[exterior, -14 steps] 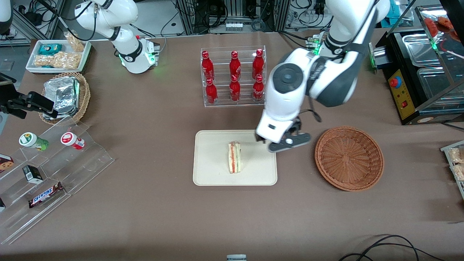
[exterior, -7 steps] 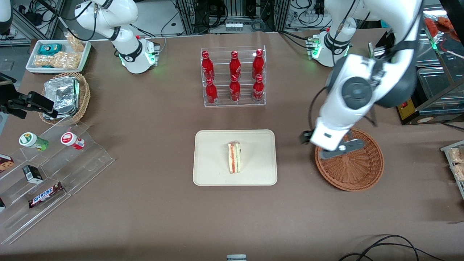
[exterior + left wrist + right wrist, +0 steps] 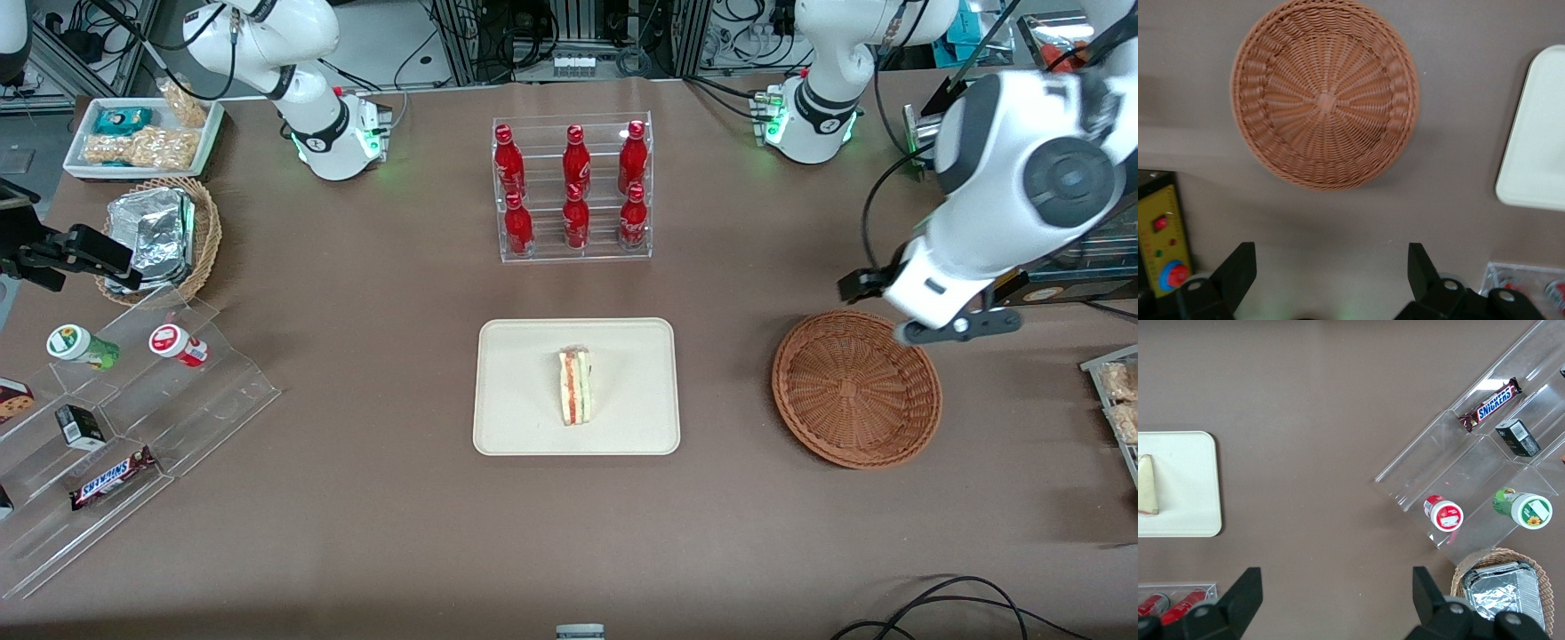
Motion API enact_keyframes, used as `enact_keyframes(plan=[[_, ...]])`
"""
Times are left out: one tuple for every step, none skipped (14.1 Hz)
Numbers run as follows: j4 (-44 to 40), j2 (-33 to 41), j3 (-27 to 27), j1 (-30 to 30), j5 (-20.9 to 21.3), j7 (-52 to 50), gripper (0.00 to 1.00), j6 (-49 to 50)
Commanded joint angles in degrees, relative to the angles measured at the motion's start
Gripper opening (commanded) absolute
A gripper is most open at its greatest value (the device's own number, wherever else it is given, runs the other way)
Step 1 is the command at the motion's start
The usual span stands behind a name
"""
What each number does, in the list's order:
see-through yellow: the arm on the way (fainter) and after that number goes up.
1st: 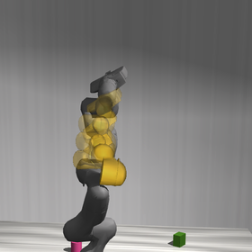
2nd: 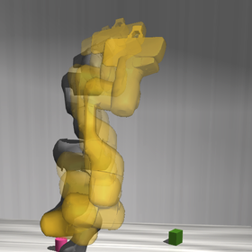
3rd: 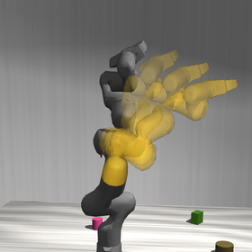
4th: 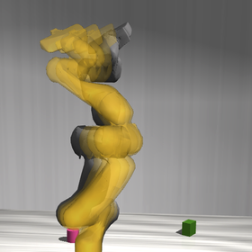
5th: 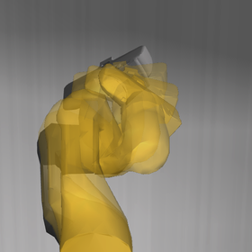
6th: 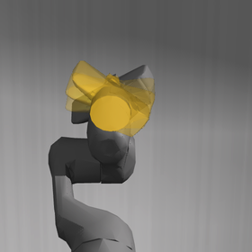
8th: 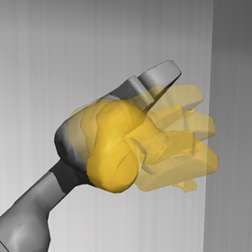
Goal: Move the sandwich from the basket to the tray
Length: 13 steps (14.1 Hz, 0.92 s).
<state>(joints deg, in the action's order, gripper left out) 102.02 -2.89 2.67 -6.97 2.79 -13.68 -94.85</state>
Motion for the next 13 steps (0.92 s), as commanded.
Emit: enact_keyframes(plan=[[1.7, 3.9, 1.5, 4.6, -0.7, 8.4, 1.0, 0.7], [1.3, 4.2, 1.5, 4.9, -0.7, 11.1, 1.0, 0.7], [-0.2, 4.0, 1.3, 4.9, -0.6, 13.1, 1.0, 0.5], [-1.1, 3.9, 1.2, 5.0, -0.5, 13.5, 1.0, 0.1], [-2.2, 3.8, 1.0, 5.3, -0.4, 13.9, 1.0, -0.2], [-3.1, 3.8, 1.0, 6.4, -0.7, 15.9, 1.0, -0.2], [-3.9, 3.7, 1.0, 7.2, -0.7, 18.8, 1.0, -0.1], [-4.4, 3.7, 0.8, 7.3, -0.8, 19.9, 1.0, -0.2], [-4.5, 3.6, 0.4, 7.3, -0.7, 19.9, 1.0, -0.3], [-5.1, 3.3, -0.5, 7.3, -0.8, 19.9, 1.0, -0.5], [-6.1, 2.7, -0.8, 7.3, -0.9, 19.9, 1.0, -0.9], [-6.7, 2.6, -0.8, 7.3, -1.5, 19.9, 1.0, -1.0], [-6.7, 2.7, -0.9, 7.3, -2.3, 19.7, 1.0, -0.9]])
